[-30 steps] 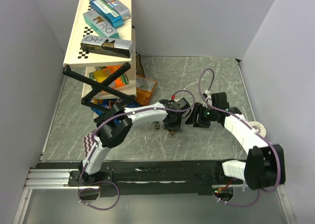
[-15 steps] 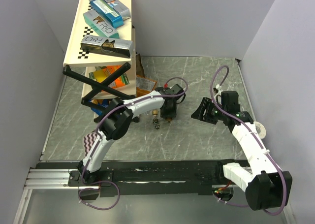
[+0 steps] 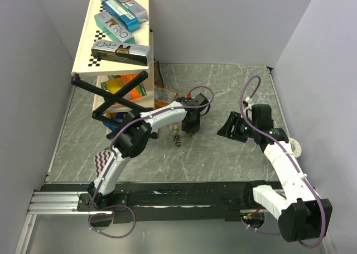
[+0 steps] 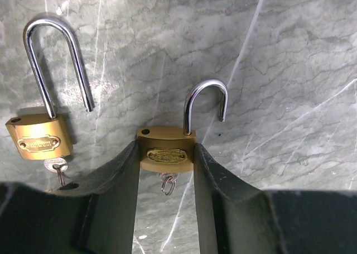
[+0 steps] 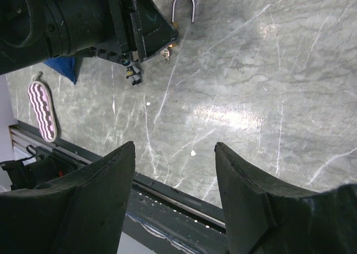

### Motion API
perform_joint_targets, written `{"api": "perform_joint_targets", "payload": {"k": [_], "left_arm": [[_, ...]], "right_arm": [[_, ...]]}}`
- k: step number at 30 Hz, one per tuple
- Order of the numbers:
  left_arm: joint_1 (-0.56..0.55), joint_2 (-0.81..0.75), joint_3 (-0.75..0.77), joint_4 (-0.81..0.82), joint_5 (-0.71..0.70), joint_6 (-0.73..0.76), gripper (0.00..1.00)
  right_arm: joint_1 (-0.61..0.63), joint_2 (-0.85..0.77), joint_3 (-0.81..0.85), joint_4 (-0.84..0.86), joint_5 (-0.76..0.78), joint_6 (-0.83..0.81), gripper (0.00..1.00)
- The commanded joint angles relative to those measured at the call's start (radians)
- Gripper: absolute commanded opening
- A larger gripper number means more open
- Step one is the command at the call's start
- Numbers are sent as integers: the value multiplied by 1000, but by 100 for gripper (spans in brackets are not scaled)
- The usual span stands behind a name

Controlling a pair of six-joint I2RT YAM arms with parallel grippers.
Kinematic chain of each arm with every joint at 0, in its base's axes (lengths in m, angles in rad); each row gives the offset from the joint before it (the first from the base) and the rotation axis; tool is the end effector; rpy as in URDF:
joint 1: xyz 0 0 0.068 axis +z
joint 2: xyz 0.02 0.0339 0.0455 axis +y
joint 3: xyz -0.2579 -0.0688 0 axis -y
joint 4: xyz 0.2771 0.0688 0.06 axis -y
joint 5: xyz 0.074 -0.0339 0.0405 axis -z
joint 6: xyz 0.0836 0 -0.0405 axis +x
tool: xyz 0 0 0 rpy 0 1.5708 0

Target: Unlock with the key

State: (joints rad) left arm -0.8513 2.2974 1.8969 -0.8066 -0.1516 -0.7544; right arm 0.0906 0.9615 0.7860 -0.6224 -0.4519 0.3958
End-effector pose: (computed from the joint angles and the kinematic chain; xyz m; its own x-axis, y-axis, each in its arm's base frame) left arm 0.3559 -0.3870 0.1071 -0.9337 0.0384 -0.3559 0.0942 0.9856 -0.1408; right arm 0.2555 0.0599 0.2289 -0.8063 0.2750 -0.5237 -0.0804 0.8262 0.5576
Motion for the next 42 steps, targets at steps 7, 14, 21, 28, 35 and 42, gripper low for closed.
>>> {"api": "perform_joint_targets", "payload": {"k": [7, 14, 21, 28, 35, 42], "left_arm": [[26, 89, 45, -46, -66, 46, 20], [26, 53, 39, -32, -63, 53, 63], [23, 8, 73, -14, -63, 78, 79], [-23, -117, 125, 47, -62, 167, 90], [-80, -395, -39, 245, -97, 214, 96], [-182, -795, -367, 551, -149, 234, 96]], "right_arm": [[-8, -46, 42, -25, 15, 3, 66], [-9, -63, 47, -33, 13, 2, 66], [-9, -84, 61, -42, 18, 0, 66], [-9, -124, 107, -57, 33, -32, 66], [-12, -197, 168, -129, 111, -63, 66], [-11, -283, 213, -160, 136, -66, 67]]}}
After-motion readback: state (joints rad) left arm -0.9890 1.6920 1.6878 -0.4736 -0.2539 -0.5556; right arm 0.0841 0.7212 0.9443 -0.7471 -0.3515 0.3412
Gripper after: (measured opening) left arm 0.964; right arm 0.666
